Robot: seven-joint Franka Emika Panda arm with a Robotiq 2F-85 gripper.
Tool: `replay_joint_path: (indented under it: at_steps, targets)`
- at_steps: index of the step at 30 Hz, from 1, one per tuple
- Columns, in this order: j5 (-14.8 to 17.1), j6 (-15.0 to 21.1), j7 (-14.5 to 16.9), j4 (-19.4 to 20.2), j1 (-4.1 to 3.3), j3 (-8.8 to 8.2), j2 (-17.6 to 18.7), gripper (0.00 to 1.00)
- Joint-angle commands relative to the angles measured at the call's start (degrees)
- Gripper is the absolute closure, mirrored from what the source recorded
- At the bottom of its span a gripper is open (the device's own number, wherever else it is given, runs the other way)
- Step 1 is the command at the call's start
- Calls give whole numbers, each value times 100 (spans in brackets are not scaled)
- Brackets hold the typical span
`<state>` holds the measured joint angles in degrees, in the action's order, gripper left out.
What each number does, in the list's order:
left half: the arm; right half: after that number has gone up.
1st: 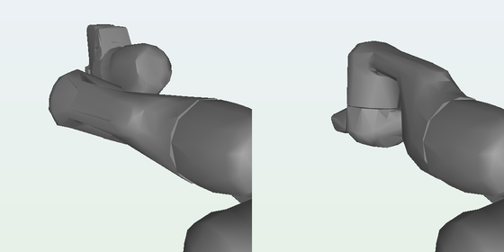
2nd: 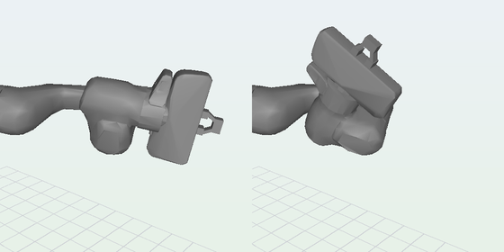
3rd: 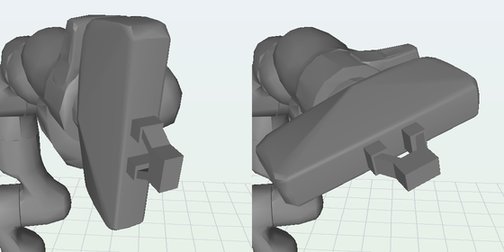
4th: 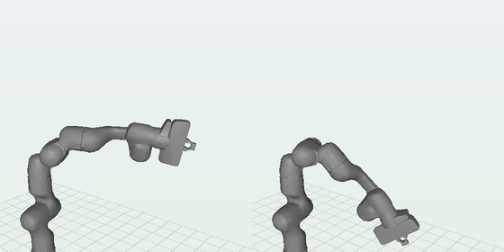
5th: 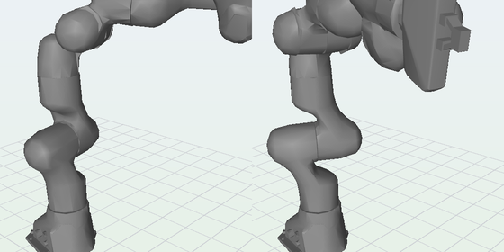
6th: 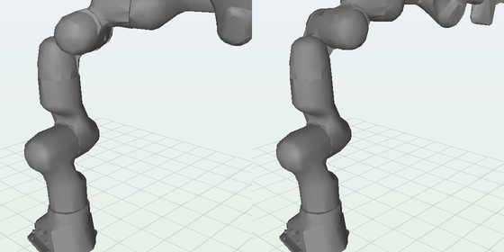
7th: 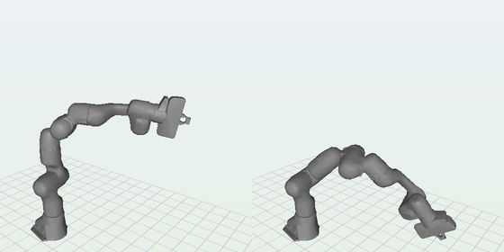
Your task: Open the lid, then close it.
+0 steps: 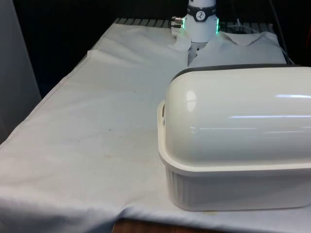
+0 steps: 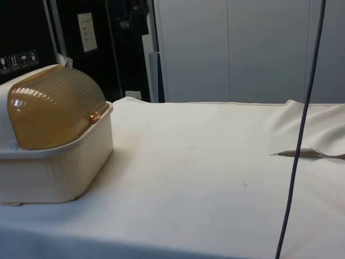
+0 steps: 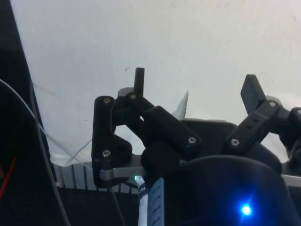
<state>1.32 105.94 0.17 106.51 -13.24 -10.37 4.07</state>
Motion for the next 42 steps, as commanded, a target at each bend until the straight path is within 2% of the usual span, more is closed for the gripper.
replay_joint_path:
  at_steps: [1, 10, 22, 25, 26, 28, 33, 34, 37, 40, 41, 42]
  targets:
    - [0, 11, -80, -63, -29, 46, 63, 0]
    - [6, -17, -264, -413, -46, 252, 344, 0]
    - [23, 17, -384, -756, -63, 401, 642, 0]
    - [23, 138, -424, -722, -74, 441, 705, 0]
    - [0, 57, -395, -751, -57, 447, 705, 0]
    - [6, 286, -418, -630, -63, 464, 733, 0]
    - [-17, 567, -390, -413, -69, 470, 728, 0]
    - [-6, 447, -390, -487, -63, 470, 756, 0]
    - [-52, 796, -350, -246, -63, 464, 705, 0]
    - [-74, 957, -309, -120, -57, 464, 665, 0]
    - [-52, 842, -321, -201, -57, 464, 722, 0]
    - [-80, 1020, -292, -80, -57, 464, 653, 0]
